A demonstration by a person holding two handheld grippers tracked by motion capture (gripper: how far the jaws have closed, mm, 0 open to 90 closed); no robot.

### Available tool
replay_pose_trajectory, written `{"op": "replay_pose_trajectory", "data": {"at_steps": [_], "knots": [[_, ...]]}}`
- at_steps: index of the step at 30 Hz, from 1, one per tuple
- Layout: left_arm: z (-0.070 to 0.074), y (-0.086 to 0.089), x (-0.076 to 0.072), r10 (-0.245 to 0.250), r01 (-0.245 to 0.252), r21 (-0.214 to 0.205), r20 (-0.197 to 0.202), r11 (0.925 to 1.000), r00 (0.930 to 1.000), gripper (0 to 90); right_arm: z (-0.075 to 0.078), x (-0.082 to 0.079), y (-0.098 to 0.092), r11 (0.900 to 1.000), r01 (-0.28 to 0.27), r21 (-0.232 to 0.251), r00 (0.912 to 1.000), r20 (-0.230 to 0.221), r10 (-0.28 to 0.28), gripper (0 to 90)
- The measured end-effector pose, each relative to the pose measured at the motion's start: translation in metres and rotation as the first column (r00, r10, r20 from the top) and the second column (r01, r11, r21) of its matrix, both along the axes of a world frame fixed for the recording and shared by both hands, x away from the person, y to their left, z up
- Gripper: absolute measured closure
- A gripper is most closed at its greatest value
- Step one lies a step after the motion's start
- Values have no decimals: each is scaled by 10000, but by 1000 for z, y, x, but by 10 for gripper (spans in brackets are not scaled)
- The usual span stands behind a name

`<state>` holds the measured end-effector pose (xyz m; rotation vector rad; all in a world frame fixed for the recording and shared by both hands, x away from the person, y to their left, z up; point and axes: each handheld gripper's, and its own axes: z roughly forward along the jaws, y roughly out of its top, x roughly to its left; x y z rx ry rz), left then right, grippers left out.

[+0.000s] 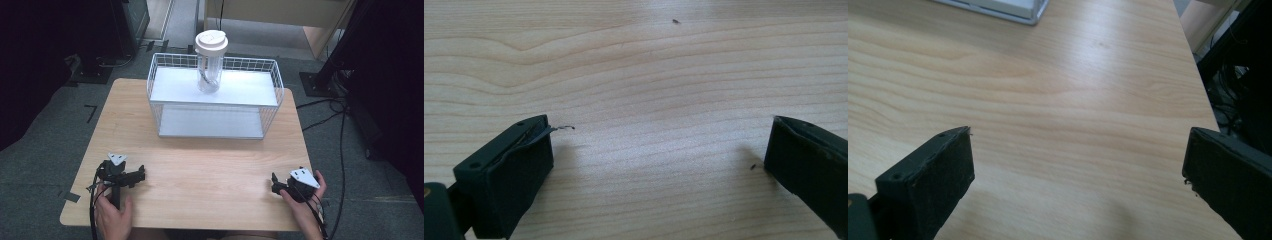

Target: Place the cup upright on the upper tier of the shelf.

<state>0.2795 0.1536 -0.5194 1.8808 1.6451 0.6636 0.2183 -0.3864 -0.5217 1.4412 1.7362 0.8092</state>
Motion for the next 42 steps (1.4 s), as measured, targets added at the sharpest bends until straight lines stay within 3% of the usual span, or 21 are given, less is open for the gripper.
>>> {"op": "replay_pose_trajectory", "data": {"at_steps": [7,9,14,19,22,42], "knots": [[0,0,0,1,-1,-2,4,10000,10000,0,-1,-8,-14,9998,171,-70,9982,-571,-175,2],[0,0,0,-1,1,1,2,10000,10000,0,-2,-12,-21,9996,206,-196,9956,-912,-223,2],[0,0,0,-1,1,3,1,10000,10000,0,-4,-17,-24,9991,111,-415,9927,-1195,-160,10],[0,0,0,-2,2,3,0,10000,10000,0,-3,-19,-29,9986,105,522,9865,-1639,-18,51],[0,0,0,-15,15,12,-12,10000,10000,0,-4,-20,-35,9905,298,1341,9781,-2080,-13,48],[0,0,0,-1,1,2,-2,10000,10000,0,-4,-24,-35,9902,-36,1395,9754,-2179,343,26]]}}
